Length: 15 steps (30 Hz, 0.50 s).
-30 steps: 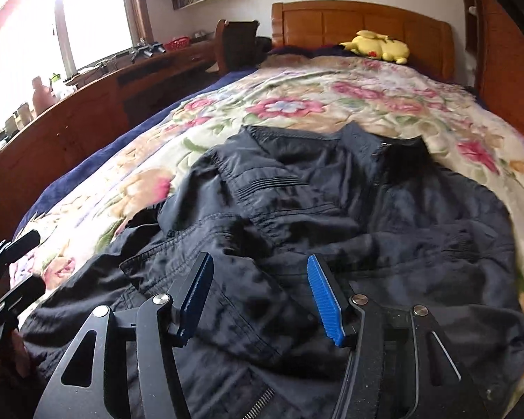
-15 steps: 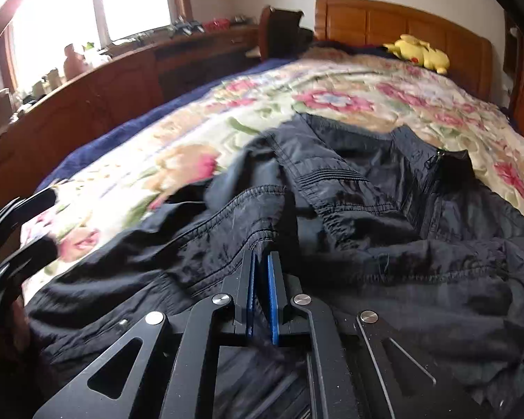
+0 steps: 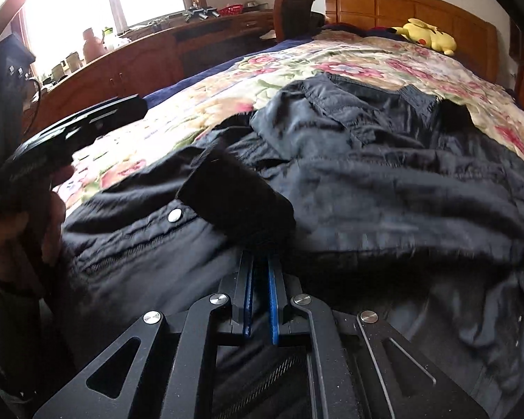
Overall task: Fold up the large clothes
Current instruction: 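Grasp the jacket side edge with the right gripper and fold it over the body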
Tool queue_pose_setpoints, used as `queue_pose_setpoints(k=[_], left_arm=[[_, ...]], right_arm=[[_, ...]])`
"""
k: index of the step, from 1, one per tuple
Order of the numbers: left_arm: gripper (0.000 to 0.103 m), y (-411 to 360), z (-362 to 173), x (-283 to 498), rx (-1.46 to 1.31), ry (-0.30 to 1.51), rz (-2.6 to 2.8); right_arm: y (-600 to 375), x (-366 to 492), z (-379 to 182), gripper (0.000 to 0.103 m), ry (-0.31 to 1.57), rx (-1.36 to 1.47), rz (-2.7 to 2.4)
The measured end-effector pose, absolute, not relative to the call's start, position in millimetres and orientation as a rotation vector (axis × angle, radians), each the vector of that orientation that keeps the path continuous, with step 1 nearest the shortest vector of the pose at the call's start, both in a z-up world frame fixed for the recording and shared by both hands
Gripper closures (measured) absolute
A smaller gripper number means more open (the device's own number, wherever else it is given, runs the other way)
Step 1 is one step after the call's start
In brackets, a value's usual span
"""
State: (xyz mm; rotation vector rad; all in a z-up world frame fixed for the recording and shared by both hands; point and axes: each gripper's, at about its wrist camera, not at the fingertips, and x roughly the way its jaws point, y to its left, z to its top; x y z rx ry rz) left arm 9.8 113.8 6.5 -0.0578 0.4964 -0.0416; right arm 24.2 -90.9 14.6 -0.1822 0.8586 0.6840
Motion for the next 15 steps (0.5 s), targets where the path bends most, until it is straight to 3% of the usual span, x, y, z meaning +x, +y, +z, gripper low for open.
queue_pose_setpoints(k=[15], left_arm=[[0.018,88,-1,18,-0.004,0.546,-0.081]], right_arm=[[-157,12,36,0.096,0.746,-0.241,0.42]])
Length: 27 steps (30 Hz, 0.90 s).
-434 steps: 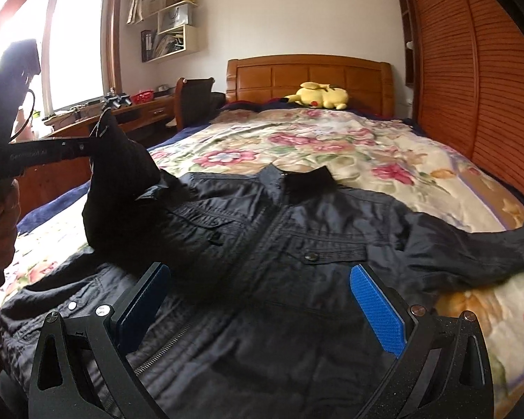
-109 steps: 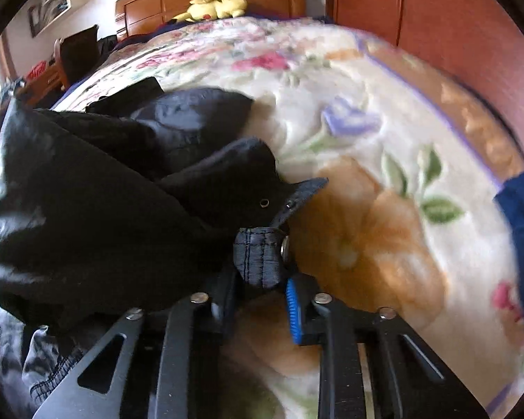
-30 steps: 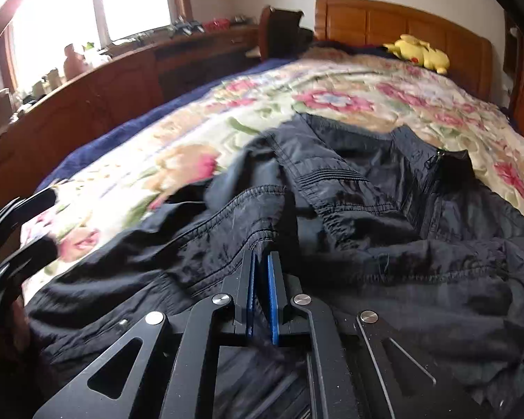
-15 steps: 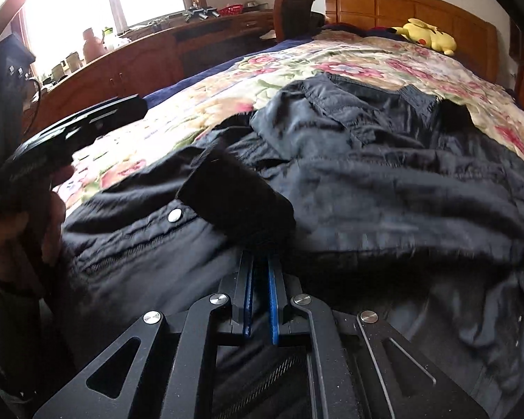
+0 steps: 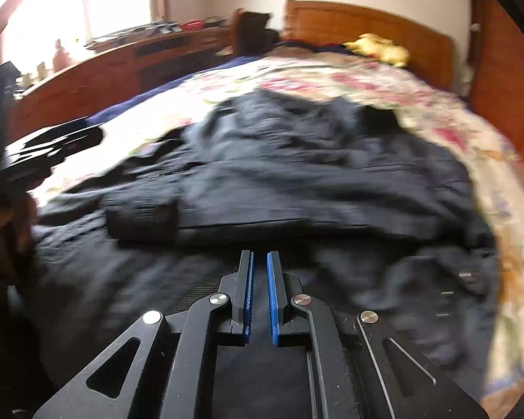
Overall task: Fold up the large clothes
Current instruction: 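Grasp the jacket side edge with the right gripper and fold it over the body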
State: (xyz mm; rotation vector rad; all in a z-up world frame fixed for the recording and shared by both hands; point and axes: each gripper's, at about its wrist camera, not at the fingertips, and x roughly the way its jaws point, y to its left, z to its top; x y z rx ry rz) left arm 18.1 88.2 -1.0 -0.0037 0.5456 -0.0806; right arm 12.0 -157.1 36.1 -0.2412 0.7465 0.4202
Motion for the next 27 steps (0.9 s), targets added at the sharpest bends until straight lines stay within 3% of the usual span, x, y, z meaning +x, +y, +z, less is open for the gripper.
queue_pose_setpoints(k=[15,27], left_arm=[[0.018,61,-45,42,0.096,0.789,-0.129],[0.018,69,-57,51,0.049,0.864,-0.129]], right_arm=[[-198,50,16,0.094,0.754,-0.175,0.245],[-193,71,-11,0.092,0.821,-0.207,0.221]])
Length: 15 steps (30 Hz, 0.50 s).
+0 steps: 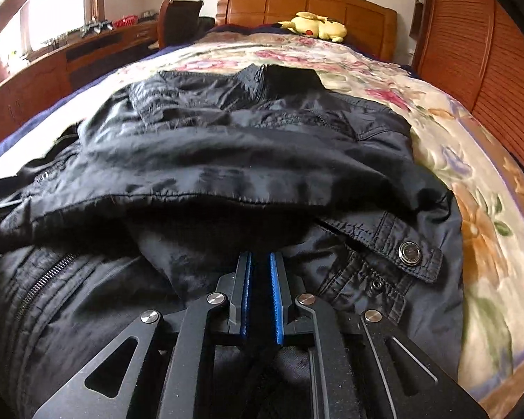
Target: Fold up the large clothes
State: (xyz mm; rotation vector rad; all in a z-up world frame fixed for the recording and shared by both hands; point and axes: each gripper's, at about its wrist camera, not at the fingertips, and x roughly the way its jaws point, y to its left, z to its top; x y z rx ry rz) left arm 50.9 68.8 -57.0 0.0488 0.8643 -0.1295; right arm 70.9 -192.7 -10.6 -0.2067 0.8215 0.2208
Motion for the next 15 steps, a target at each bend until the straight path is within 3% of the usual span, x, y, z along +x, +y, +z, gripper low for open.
queue_pose_setpoints(k=[7,15], left_arm=[[0.019,70,-59,57,0.026,0.892,-0.148],[0.043,58,-63,61,0.068,0.937,-0.172]], right_arm=[[-193,71,-12,0.092,0.813,-0.191,0.23],[-200,68,-11,0.092,0.812,-0.163,0.247]])
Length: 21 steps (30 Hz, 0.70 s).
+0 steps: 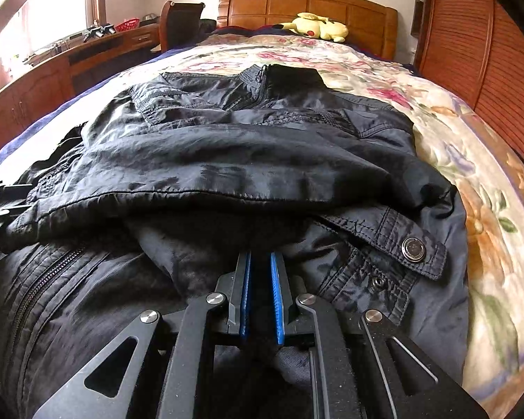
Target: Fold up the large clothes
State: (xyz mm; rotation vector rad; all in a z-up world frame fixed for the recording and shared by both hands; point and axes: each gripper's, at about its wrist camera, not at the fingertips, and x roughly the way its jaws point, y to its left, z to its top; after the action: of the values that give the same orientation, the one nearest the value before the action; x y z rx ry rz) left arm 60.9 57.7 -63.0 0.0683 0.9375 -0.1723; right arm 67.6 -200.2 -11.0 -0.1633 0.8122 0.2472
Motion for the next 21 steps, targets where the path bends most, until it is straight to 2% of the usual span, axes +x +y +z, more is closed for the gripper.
queue_pose_setpoints(k=[1,4,6,8,9,10,21], left_arm=[[0.045,56,-62,59,0.083,0.931,-0.162],[0.06,52,-58,56,0.126,0.908,-0.128],[0.076,49,-53,52,0.153,0.888,-0.107],[0.084,48,-49,50,0.177,0.867,-0.096],[0.093,48,-46,49,0.179,0.854,-0.106],[0.098,48,-43,48,0.166,0.849,-0.132],[0.099,75,4,65,0.204,0.7,-0.024]], right_arm=[[-201,68,-11,0.092,0.812,-0.16,0.25],[-203,67,-11,0.092,0.814,-0.154,0.253],[-203,68,-11,0.092,0.818,-0.153,0.251],[-202,68,-10,0.092,0.818,-0.154,0.25],[-202,68,-10,0.092,0.819,-0.154,0.25],[-202,68,-10,0.092,0.818,-0.155,0.25],[-202,68,-10,0.092,0.819,-0.156,0.25]])
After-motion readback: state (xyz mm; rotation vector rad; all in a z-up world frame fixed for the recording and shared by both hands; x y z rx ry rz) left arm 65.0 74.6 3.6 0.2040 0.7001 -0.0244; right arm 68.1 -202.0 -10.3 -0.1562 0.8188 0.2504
